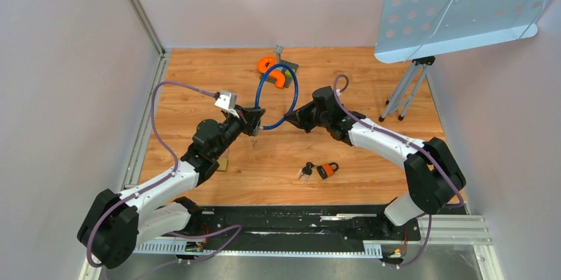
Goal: Lock with the key
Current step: Lock the lock.
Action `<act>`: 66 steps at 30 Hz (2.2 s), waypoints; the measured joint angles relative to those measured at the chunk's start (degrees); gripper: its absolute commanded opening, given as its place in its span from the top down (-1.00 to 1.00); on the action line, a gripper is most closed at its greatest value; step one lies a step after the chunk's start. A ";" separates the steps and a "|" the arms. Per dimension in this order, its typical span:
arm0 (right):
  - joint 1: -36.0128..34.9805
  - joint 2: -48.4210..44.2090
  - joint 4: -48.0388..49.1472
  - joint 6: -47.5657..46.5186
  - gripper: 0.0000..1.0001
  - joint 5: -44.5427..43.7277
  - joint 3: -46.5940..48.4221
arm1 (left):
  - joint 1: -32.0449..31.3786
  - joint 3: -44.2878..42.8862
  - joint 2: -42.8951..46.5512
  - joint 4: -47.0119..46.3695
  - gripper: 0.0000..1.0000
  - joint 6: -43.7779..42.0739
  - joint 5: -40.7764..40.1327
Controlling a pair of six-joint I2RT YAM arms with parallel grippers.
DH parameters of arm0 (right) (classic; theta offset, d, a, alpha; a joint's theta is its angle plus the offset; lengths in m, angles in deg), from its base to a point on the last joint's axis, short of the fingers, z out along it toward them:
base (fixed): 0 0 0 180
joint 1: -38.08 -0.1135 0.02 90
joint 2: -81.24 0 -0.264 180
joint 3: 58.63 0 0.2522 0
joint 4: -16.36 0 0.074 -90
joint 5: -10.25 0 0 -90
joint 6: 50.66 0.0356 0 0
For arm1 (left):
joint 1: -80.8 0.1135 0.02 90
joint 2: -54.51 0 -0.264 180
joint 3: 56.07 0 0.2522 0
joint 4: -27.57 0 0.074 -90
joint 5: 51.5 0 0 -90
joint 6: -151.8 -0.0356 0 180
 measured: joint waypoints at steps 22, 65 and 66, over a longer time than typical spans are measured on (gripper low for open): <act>0.55 8.15 16.39 11.52 0.96 11.13 -6.71 | -0.07 -11.19 -1.29 25.55 1.00 -0.72 -8.74; -4.76 -2.86 13.03 -9.77 -0.02 12.55 -10.40 | -2.69 -22.51 -13.27 46.73 1.00 6.45 -14.75; -5.77 -4.09 12.20 -13.40 -0.03 10.62 -10.45 | -2.69 -22.69 -13.33 46.77 1.00 7.23 -14.95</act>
